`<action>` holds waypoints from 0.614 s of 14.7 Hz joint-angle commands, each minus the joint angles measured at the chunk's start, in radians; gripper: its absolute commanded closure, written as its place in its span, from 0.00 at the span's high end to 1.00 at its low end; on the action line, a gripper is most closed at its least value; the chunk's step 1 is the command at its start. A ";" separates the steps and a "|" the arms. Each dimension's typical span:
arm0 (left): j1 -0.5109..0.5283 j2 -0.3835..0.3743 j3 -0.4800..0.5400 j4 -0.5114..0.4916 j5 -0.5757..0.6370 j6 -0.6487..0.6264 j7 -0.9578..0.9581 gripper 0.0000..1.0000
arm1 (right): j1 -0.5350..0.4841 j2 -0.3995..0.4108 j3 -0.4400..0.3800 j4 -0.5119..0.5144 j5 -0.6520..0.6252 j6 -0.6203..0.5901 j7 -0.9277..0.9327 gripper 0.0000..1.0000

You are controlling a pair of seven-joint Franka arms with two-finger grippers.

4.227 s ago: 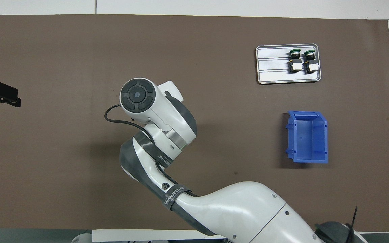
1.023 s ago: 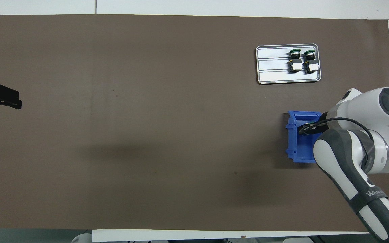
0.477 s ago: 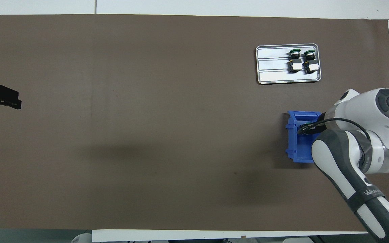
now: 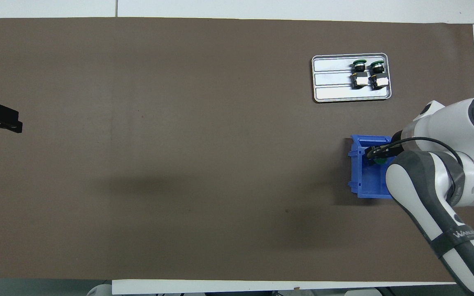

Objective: Place and press button with both arms

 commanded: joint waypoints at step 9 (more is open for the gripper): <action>0.002 -0.011 0.001 -0.011 0.013 -0.006 0.001 1.00 | -0.026 0.078 -0.047 0.678 -0.010 -0.615 -0.015 1.00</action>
